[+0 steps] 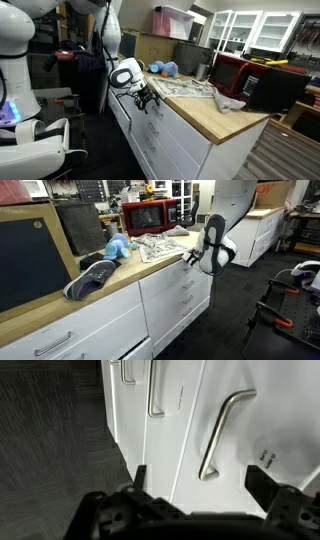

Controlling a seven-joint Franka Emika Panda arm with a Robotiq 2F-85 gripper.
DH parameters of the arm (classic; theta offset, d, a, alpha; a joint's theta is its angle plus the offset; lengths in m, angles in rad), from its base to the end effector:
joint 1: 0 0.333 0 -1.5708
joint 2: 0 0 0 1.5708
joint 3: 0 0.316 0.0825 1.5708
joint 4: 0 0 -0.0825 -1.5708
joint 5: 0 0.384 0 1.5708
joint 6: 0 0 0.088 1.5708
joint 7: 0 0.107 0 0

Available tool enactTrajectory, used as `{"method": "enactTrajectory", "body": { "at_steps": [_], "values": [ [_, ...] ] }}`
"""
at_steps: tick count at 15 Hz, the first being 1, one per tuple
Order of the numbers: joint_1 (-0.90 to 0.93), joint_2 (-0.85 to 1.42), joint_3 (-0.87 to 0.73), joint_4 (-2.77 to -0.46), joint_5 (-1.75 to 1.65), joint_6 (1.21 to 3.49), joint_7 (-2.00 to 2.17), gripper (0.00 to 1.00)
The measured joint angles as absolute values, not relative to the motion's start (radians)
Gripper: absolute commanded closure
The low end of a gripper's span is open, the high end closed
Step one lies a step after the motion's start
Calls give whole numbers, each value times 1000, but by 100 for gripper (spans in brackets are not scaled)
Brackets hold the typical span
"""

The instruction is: Pull open the top drawer

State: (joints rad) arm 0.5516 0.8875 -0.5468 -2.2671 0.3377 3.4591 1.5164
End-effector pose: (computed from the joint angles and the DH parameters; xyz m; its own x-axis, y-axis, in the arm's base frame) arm 0.5270 -0.0551 0.0866 -0.1165 -0.9153 0.3855 -0.8925 -0.0739 -0.4451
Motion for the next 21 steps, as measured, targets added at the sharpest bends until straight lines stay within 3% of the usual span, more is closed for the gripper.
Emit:
{"method": "enactTrajectory", "body": {
  "at_steps": [9, 21],
  "values": [
    [453, 985, -488, -2185, 358, 3467, 1461, 0],
    [542, 980, -551, -2195, 290, 3458, 1461, 0]
  ]
}}
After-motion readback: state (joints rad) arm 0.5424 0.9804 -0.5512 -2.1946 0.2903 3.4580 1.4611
